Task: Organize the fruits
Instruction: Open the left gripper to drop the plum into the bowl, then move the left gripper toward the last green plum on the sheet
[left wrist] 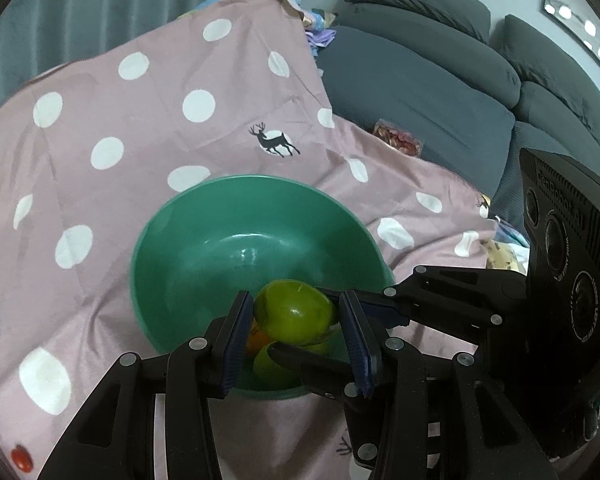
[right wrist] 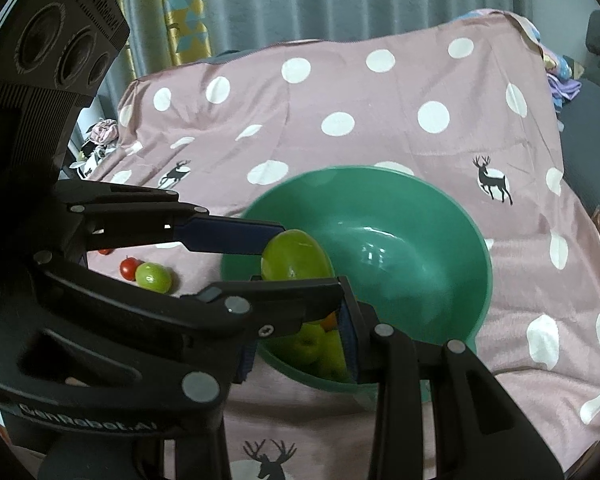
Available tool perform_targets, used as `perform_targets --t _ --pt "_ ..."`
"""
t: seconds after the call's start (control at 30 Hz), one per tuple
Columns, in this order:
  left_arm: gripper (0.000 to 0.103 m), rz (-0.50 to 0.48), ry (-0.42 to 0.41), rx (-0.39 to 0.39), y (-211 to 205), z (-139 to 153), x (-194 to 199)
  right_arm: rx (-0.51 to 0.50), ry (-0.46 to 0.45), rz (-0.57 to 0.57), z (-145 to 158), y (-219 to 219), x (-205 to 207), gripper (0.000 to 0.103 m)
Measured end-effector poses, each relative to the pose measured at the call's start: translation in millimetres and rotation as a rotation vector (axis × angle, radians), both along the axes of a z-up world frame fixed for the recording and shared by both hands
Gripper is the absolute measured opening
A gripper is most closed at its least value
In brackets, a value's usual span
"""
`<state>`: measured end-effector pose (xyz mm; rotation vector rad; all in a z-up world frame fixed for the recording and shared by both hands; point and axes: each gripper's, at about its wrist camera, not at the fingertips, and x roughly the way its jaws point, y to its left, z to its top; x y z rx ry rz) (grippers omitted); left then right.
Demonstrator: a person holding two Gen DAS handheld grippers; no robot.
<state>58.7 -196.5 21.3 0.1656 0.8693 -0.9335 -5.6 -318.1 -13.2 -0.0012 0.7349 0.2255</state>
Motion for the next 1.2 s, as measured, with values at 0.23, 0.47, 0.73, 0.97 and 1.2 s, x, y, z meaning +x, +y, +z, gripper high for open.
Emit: perform_targets --t 0.23,0.47,0.73,0.97,1.2 --pt "0.044 -0.002 0.037 -0.010 -8.9 -10.1 6.0 -0.003 0.033 -0.024 -6.9 -7.6 6.4 0.037" --pt "0.046 0.027 0.045 0.008 -8.3 -14.5 8.5 -0.008 0.040 -0.029 -7.9 -6.5 5.2 0.038" --pt "0.074 0.117 0.012 -0.001 22.6 0.5 4.2 -0.091 -0.044 -0.079 10.9 9.2 -14.7 0.074" --pt "0.095 0.225 -0.024 -0.031 72.7 16.4 -11.4 -0.172 -0.117 -0.076 31.0 31.4 -39.4 0.091" --pt "0.096 0.346 -0.078 -0.020 126.4 30.5 -27.9 -0.199 -0.154 -0.043 45.0 51.5 -57.1 0.092"
